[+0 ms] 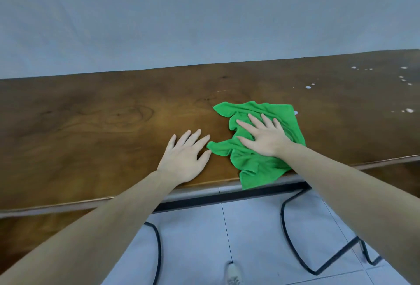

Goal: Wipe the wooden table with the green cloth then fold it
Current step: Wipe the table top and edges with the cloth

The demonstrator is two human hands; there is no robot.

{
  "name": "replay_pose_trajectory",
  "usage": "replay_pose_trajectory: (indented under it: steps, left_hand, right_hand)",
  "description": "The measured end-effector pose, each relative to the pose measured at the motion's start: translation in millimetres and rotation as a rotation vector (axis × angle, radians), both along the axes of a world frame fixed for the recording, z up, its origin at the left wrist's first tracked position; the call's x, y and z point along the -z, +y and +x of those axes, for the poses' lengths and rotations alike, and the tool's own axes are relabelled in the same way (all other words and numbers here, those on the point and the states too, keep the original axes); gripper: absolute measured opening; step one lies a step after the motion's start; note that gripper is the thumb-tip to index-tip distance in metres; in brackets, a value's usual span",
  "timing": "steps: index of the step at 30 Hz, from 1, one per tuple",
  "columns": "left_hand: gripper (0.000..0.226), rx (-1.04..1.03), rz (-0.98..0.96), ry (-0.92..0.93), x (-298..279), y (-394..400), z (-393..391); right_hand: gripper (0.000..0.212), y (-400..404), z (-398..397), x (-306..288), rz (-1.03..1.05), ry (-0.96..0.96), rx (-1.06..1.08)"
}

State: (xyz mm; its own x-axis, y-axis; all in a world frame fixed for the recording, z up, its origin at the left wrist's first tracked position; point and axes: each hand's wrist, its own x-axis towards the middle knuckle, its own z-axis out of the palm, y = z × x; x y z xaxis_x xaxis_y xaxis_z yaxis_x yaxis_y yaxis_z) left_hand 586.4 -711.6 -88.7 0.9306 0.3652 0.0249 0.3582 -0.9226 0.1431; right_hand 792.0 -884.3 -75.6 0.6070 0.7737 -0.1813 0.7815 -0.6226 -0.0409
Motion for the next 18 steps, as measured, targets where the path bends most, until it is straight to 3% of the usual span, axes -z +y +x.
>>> replay_pose_trajectory:
  steps: [8, 18]
  left_hand:
    - [0.055, -0.002, -0.049, -0.026, -1, -3, -4]
    - [0.053, -0.01, -0.043, -0.016, -6, -4, -3]
  right_hand:
    - [0.077, -19, -84, 6, 0.079, -0.008, -0.221]
    - [0.066, -95, -34, 6, 0.107, 0.01, -0.154]
